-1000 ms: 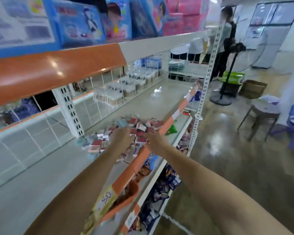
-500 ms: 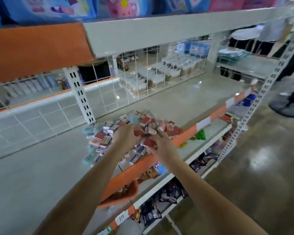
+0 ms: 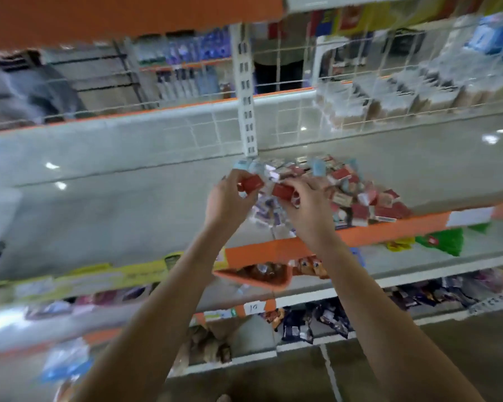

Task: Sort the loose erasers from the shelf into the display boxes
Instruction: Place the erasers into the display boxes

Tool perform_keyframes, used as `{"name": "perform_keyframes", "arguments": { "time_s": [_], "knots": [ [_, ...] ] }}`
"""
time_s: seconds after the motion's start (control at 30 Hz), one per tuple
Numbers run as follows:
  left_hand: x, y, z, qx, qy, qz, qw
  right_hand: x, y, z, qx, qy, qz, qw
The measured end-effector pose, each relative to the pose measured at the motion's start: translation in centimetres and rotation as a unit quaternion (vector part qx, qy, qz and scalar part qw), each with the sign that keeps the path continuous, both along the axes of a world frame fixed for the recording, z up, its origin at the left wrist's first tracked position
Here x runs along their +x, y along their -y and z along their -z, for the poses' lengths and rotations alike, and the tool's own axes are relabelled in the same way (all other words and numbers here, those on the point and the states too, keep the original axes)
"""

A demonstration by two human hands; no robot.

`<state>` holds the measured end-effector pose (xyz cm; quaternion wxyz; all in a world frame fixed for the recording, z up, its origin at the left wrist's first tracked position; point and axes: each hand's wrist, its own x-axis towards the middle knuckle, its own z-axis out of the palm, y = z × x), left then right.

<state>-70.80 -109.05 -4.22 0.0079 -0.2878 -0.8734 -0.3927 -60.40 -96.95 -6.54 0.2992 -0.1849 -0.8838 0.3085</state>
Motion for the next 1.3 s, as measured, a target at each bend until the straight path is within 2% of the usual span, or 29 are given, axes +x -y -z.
{"name": "perform_keyframes", "arguments": {
  "time_s": [0.1, 0.3, 0.4, 0.63, 0.9, 1.03, 1.3],
  "knots": [
    [-0.8, 4.4, -0.4, 0.036, 0.007, -0.037, 0.999, -2.0, 3.3, -0.6, -0.003, -0.020, -0.043, 0.999],
    [-2.8, 14.7, -2.6, 0.105, 0.092, -0.097, 0.985, -5.9, 12.0, -3.2, -0.072, -0.062, -0.152, 0.984],
    [-4.2, 20.5, -3.3, 0.184, 0.143, -0.126, 0.964, -7.9, 17.0, -4.7, -0.145, -0.032, -0.186, 0.971],
    [-7.4, 35.0, -4.4, 0.252, 0.227, -0.152, 0.928, -13.7, 29.7, -5.7, -0.297, 0.025, -0.287, 0.910],
    [-11.9, 47.8, -4.0, 0.254, 0.248, -0.151, 0.922, -20.0, 41.3, -5.7, -0.364, 0.101, -0.346, 0.859],
    [-14.7, 52.2, -3.7, 0.221, 0.226, -0.158, 0.935, -22.6, 45.1, -5.8, -0.381, 0.132, -0.362, 0.841],
    [-22.0, 59.5, -3.2, 0.195, 0.218, -0.153, 0.944, -30.6, 51.6, -5.6, -0.355, 0.161, -0.396, 0.831]
  ]
}}
